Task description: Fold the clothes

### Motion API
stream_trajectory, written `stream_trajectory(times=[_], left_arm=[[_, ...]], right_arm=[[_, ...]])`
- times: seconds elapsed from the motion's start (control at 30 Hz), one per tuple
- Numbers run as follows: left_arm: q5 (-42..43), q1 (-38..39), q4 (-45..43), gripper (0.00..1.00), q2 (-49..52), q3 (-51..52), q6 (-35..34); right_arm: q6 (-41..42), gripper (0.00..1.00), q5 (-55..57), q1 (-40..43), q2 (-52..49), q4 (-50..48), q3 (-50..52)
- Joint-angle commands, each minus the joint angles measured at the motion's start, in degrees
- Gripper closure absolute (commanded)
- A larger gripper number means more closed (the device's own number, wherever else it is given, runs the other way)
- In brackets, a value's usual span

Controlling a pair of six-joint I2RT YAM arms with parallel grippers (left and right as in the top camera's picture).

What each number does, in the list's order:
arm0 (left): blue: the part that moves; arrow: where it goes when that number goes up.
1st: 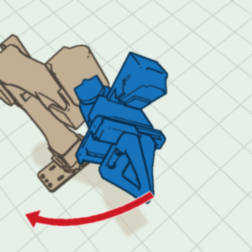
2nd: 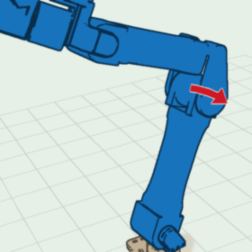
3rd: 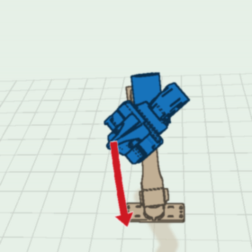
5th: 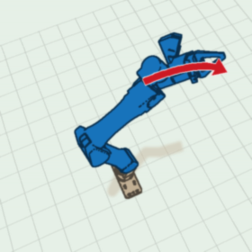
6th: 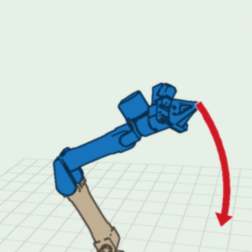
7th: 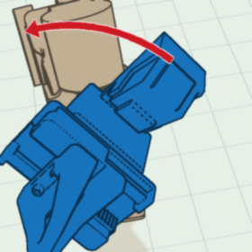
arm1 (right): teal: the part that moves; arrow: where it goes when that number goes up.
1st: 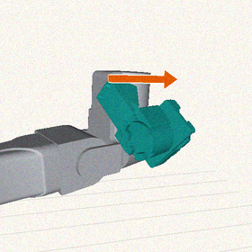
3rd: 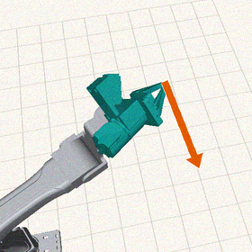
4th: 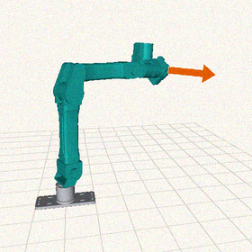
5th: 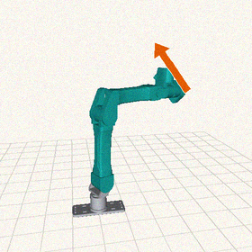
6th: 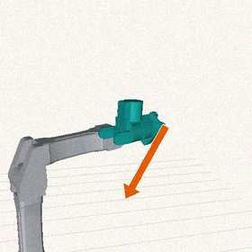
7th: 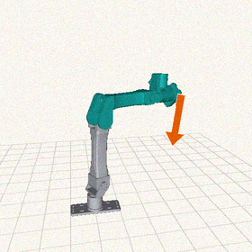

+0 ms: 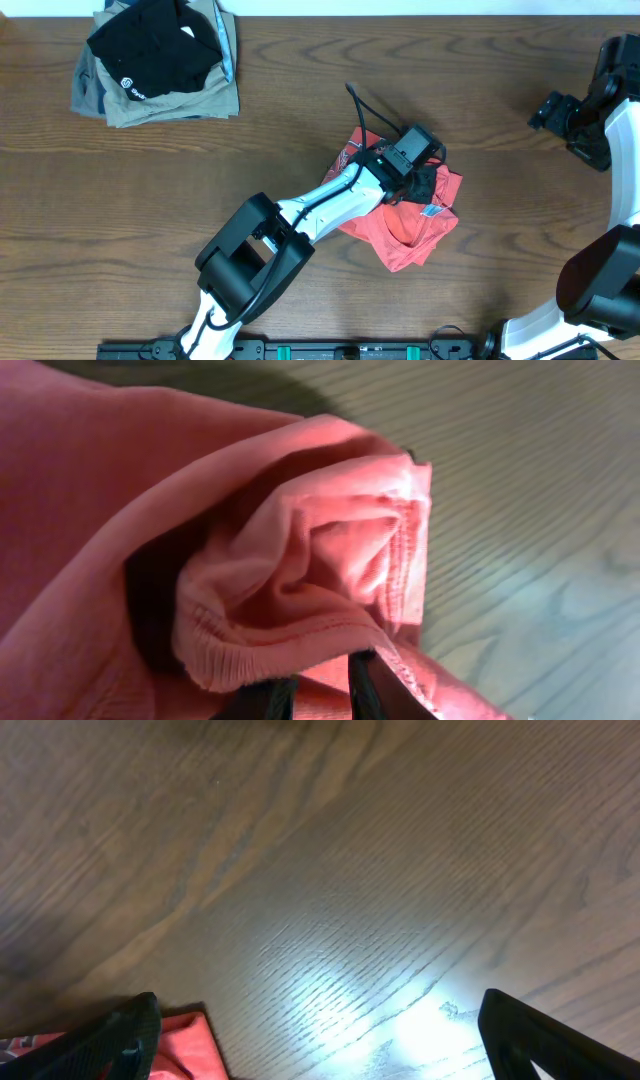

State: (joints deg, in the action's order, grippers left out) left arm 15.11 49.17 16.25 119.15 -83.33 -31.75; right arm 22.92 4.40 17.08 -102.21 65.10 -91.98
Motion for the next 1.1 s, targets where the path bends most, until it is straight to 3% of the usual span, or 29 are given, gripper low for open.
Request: stream_trajectory(times=[0.0, 0.67, 0.83, 1.0, 1.07], left_arm=[[0.9, 0.9, -0.3, 0.79, 0.5, -0.2, -0.5], [1.9, 8.6, -3.8, 0.79, 1.4, -0.2, -0.1], [9.9, 11.5, -5.0, 0.79, 1.2, -0.2, 7.7], [9.6, 14.0, -1.8, 0.74, -0.9, -0.2, 15.6], [7.0, 13.9, 0.2, 0.74, -2.3, -0.2, 15.8]], right_arm=[[-0.7, 0.01, 0.5, -0.2, 0.1, 0.0, -0.5], [-0.7, 0.01, 0.5, -0.2, 0.1, 0.0, -0.5], [-0.7, 0.01, 0.5, -0.2, 0.1, 0.0, -0.5], [-0.7, 0.01, 0.5, -0.2, 0.1, 0.0, -0.5], [-0.7, 0.01, 0.5, -0.2, 0.1, 0.0, -0.5]])
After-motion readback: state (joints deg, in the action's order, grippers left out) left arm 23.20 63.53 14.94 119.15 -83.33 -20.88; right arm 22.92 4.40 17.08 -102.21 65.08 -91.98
